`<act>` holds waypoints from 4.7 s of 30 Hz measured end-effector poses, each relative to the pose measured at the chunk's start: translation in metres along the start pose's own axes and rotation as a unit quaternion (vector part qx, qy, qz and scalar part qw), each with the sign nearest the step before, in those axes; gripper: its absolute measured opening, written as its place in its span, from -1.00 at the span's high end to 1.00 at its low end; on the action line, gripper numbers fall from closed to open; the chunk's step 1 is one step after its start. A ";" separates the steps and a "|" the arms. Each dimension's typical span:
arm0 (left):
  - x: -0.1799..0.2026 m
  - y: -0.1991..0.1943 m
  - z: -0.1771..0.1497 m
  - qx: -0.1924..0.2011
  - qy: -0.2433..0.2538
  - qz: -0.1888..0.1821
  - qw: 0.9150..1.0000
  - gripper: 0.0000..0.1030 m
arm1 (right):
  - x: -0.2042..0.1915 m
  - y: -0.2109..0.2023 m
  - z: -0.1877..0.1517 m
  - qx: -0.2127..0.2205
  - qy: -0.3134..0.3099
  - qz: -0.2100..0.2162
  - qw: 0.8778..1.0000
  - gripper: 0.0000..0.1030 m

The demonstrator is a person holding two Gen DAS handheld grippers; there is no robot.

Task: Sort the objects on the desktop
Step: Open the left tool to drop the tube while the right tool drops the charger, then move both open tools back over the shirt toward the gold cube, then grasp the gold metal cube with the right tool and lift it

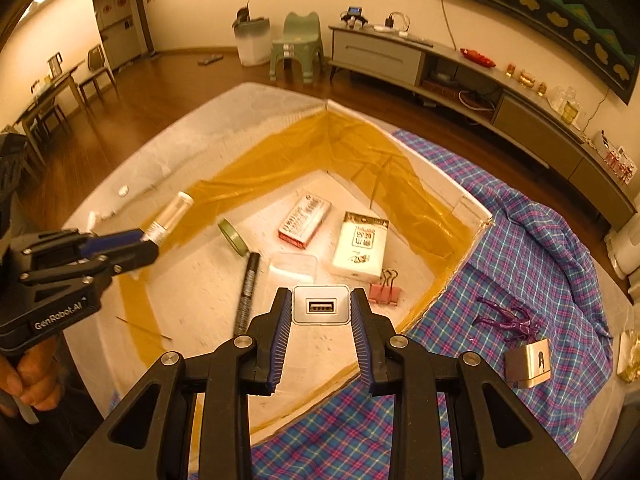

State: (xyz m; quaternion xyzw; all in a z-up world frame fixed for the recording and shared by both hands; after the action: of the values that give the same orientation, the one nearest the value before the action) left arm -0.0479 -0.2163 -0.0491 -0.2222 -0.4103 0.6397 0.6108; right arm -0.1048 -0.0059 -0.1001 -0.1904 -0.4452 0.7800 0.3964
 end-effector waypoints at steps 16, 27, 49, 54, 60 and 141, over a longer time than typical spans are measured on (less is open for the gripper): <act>-0.002 0.021 0.002 -0.034 0.001 0.021 0.999 0.61 | 0.009 0.039 0.006 -0.055 -0.037 -0.019 0.998 0.40; -0.002 0.022 0.003 -0.035 0.001 0.030 0.999 0.56 | 0.013 0.039 0.006 -0.053 -0.031 -0.025 0.998 0.38; 0.003 -0.010 0.008 0.016 0.000 0.007 1.000 0.49 | -0.007 0.008 0.006 -0.044 -0.038 -0.030 0.998 0.26; 0.007 -0.024 0.009 0.043 0.008 0.006 0.999 0.49 | -0.019 -0.008 0.002 -0.036 -0.049 -0.033 0.998 0.22; 0.013 -0.043 0.010 0.080 0.016 -0.014 0.997 0.49 | -0.031 -0.032 -0.001 -0.015 -0.058 -0.036 0.998 0.13; 0.294 0.146 -0.002 -0.019 0.219 -0.049 0.974 0.11 | 0.258 0.021 -0.159 0.030 0.138 -0.054 0.989 0.04</act>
State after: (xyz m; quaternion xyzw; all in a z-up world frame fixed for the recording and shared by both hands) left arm -0.1788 0.0793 -0.1026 -0.3475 -0.2891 0.5369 0.7123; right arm -0.1693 0.2779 -0.1874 -0.2600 -0.3728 0.7365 0.5009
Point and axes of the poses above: each gripper's, at about its wrist camera, not at the fingertips, and y roughly the way its jaws point, x to its right, z to its top, the point moved 1 cm from there along y, roughly the way its jaws point, and after that the axes turned 2 degrees about -z, right-handed, at the moved point
